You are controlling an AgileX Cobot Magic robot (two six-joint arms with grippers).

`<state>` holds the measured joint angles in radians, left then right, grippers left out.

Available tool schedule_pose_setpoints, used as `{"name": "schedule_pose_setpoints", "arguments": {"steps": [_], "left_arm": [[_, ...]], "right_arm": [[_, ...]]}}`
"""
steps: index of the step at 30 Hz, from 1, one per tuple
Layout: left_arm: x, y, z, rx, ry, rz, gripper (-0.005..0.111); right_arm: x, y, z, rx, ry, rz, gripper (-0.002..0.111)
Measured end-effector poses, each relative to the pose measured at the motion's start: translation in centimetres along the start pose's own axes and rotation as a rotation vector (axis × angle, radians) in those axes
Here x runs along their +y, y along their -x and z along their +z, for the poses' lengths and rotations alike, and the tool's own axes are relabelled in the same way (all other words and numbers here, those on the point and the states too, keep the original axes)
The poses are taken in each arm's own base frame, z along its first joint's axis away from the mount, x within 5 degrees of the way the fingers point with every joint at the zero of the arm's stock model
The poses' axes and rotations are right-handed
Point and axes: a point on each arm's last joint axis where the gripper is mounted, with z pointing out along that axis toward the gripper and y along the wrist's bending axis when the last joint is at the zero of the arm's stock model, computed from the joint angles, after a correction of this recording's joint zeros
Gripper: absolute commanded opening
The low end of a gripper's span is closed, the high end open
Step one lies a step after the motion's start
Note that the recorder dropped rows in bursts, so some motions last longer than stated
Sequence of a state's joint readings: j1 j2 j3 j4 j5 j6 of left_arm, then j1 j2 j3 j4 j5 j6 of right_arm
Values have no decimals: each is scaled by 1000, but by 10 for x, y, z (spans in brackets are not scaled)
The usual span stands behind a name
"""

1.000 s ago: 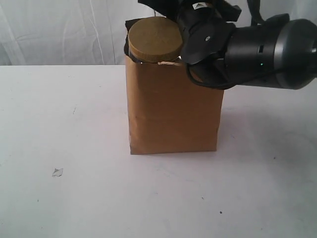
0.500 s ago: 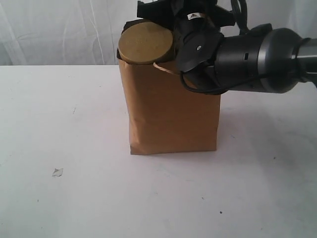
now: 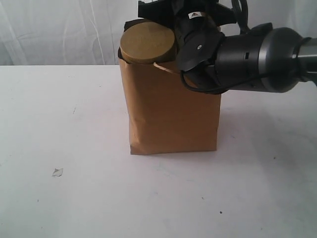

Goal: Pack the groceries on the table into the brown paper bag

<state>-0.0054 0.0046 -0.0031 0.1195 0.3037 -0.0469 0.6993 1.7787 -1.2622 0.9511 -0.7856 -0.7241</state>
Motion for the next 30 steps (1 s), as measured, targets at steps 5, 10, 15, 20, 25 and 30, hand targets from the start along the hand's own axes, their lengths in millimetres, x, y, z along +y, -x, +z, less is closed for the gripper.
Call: {"name": "schedule_pose_setpoints", "arguments": {"steps": [5, 10, 15, 20, 25, 30], "left_arm": [[0, 0, 0, 0, 0, 0, 0], [0, 0, 0, 0, 0, 0, 0], [0, 0, 0, 0, 0, 0, 0], [0, 0, 0, 0, 0, 0, 0], [0, 0, 0, 0, 0, 0, 0], [0, 0, 0, 0, 0, 0, 0]], "right_arm": [[-1, 7, -2, -7, 7, 10, 56], [-9, 64, -26, -62, 63, -34, 55], [-31, 78, -45, 140, -36, -269, 25], [-91, 91, -69, 349, -508, -542, 0], [-145, 92, -75, 426, -628, -608, 0], [-207, 72, -70, 516, -722, -605, 0]]}}
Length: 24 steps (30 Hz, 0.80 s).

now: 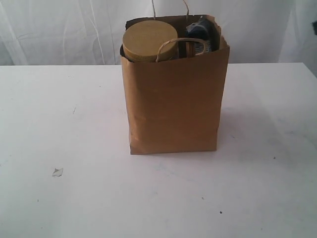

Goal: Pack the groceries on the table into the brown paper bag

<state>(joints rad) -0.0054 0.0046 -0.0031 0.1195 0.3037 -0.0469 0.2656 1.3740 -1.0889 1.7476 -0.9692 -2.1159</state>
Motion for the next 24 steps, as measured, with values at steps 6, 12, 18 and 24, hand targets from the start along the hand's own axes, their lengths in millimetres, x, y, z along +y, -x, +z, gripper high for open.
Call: {"name": "schedule_pose_setpoints", "arguments": {"steps": [6, 12, 18, 24], "left_arm": [[0, 0, 0, 0, 0, 0, 0], [0, 0, 0, 0, 0, 0, 0], [0, 0, 0, 0, 0, 0, 0], [0, 0, 0, 0, 0, 0, 0]], "right_arm": [[-44, -54, 49, 144, -131, 374, 0], [-57, -62, 43, 61, 220, 1149, 0], [-53, -39, 17, -37, 736, 1115, 0], [-110, -27, -46, -363, 505, 814, 0]]}}
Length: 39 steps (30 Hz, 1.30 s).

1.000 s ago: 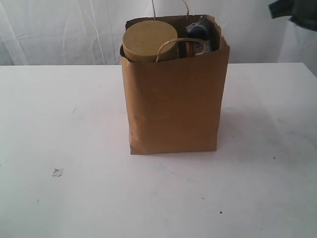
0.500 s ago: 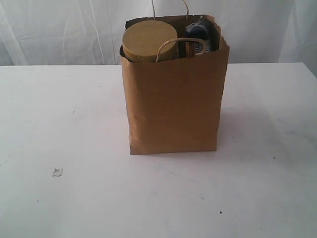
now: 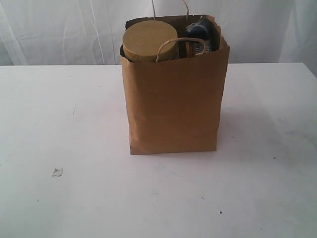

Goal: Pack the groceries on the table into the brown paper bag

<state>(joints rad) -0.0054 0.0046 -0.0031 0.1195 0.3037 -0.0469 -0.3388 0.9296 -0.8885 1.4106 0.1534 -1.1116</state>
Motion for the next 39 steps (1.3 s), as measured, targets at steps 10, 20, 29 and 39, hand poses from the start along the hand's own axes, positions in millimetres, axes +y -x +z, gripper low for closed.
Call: {"name": "schedule_pose_setpoints", "arguments": {"steps": [10, 20, 29, 39], "left_arm": [[0, 0, 0, 0, 0, 0, 0], [0, 0, 0, 0, 0, 0, 0], [0, 0, 0, 0, 0, 0, 0], [0, 0, 0, 0, 0, 0, 0]], "right_arm": [[46, 12, -89, -162, 274, -501, 0], [54, -25, -114, -70, 485, -661, 0], [46, -11, -129, -210, 348, -696, 0], [4, -87, -119, -50, 143, -577, 0]]}}
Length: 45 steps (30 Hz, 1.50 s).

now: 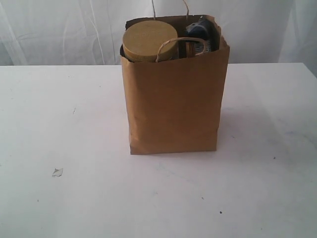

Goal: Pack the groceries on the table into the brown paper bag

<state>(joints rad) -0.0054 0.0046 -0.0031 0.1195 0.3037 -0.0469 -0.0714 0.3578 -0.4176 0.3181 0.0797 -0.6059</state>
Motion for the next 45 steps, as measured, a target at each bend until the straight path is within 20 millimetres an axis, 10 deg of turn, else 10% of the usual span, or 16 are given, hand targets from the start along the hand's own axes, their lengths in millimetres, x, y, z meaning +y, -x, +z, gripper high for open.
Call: {"name": "schedule_pose_setpoints", "arguments": {"steps": [7, 15, 45], "left_arm": [[0, 0, 0, 0, 0, 0, 0], [0, 0, 0, 2, 0, 0, 0], [0, -1, 0, 12, -1, -12, 0]], "right_arm": [[27, -85, -33, 11, 23, 228, 0], [39, -130, -40, 295, 66, 255, 0], [40, -132, -41, 327, 69, 261, 0]]}}
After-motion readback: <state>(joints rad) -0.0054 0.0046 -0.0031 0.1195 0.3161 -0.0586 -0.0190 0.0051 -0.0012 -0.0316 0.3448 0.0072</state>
